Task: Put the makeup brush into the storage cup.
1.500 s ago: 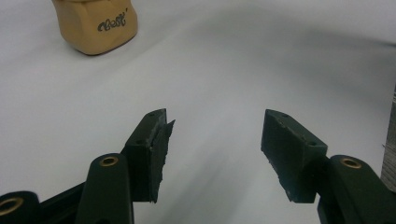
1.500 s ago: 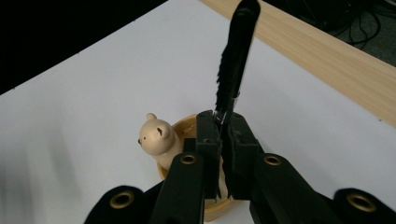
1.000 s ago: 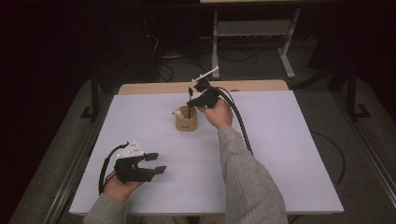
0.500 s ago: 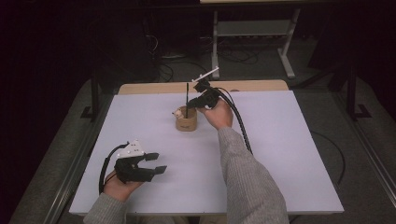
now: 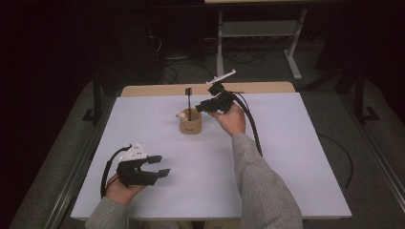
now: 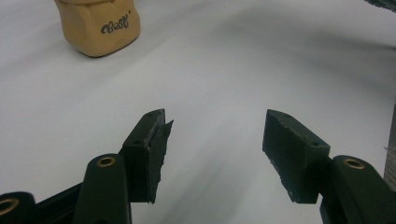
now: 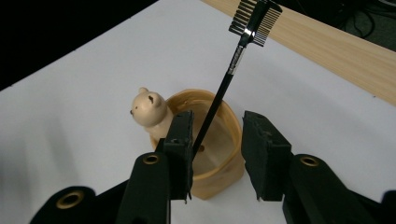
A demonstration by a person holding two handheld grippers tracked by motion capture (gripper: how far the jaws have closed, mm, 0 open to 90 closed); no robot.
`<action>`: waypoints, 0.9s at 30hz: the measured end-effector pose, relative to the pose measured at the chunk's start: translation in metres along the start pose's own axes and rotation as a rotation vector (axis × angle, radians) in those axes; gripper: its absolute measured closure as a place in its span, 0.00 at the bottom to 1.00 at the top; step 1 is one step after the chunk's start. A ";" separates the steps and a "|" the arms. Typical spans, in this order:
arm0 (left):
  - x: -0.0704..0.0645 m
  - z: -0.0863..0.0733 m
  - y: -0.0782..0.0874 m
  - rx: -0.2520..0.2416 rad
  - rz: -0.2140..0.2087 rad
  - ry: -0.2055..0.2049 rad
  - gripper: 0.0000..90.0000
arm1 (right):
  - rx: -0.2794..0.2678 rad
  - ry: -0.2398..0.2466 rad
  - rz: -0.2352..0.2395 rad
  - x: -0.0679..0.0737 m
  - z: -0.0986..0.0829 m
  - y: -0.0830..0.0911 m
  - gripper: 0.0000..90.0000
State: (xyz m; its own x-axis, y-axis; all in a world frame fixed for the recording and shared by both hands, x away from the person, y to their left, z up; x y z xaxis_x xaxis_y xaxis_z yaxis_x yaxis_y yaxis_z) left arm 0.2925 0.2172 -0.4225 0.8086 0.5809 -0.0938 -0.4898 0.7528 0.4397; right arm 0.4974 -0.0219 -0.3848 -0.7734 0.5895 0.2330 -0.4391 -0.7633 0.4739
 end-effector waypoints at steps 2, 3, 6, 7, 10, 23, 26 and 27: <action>0.001 0.001 0.000 0.001 -0.001 -0.022 0.44 | -0.009 0.000 0.003 0.000 -0.001 0.004 0.67; 0.001 0.001 0.000 0.002 -0.002 -0.016 0.43 | -0.016 -0.013 0.007 0.001 -0.002 0.006 0.67; 0.001 0.000 -0.001 0.004 0.004 -0.002 0.42 | -0.019 -0.008 0.017 -0.001 -0.005 0.011 0.65; 0.000 0.000 -0.001 0.003 0.004 0.002 0.42 | -0.023 -0.018 0.023 -0.001 -0.006 0.013 0.65; 0.001 0.000 -0.001 0.005 0.002 -0.004 0.41 | -0.029 -0.024 0.027 -0.002 -0.008 0.018 0.63; -0.002 0.000 -0.006 0.017 -0.003 -0.005 0.37 | -0.087 -0.056 0.015 -0.005 -0.021 0.039 0.57; -0.004 0.001 -0.007 0.017 -0.010 -0.007 0.37 | -0.085 -0.060 0.009 -0.006 -0.023 0.044 0.56; -0.004 0.001 -0.007 0.018 -0.012 -0.007 0.37 | -0.082 -0.052 0.007 -0.006 -0.025 0.045 0.55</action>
State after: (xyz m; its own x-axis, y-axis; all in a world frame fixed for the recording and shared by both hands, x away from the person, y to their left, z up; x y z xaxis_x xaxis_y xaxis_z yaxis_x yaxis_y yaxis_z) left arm 0.2928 0.2097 -0.4243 0.8165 0.5698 -0.0926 -0.4745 0.7538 0.4546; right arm 0.4711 -0.0669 -0.3857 -0.7529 0.5952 0.2808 -0.4712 -0.7854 0.4014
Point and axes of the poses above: each handheld gripper's, and its own axes: y roughly backward along the jaws, z roughly out of its top, x roughly to its left, the point moved 4 cm from there along -y, roughly forward along the jaws, and after that the axes turned 11 degrees about -x, right-handed, at the moved point
